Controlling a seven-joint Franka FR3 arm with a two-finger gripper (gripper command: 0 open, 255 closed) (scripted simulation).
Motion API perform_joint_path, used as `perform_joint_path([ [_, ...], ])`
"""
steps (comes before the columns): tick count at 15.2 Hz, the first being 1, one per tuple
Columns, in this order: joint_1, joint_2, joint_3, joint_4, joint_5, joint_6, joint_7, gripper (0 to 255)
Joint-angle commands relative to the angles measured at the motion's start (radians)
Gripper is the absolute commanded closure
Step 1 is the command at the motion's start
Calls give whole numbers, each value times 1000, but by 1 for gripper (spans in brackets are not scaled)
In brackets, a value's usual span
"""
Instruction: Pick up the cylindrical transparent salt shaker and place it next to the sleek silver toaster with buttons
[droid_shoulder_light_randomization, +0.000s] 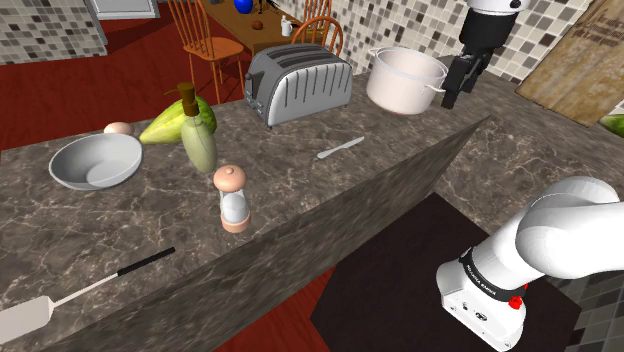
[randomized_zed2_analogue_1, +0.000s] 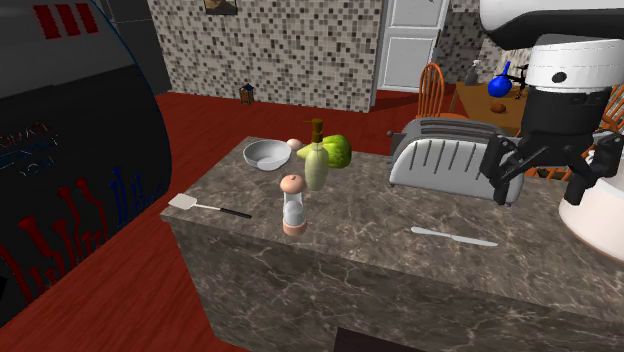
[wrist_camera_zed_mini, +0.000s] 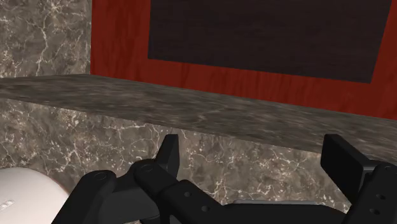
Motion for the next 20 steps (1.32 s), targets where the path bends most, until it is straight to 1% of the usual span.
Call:
perform_joint_path([
  [1, 0, 0, 0, 0, 0, 0, 0, 0],
  [7, 45, 76, 81, -31, 100, 132, 107, 0],
  [12, 78, 166, 152, -26, 169, 247, 189, 0],
  [16, 101, 255, 208, -2, 210, 340, 252, 0],
  [20, 119, 356, 263, 41, 234, 428, 315, 0],
])
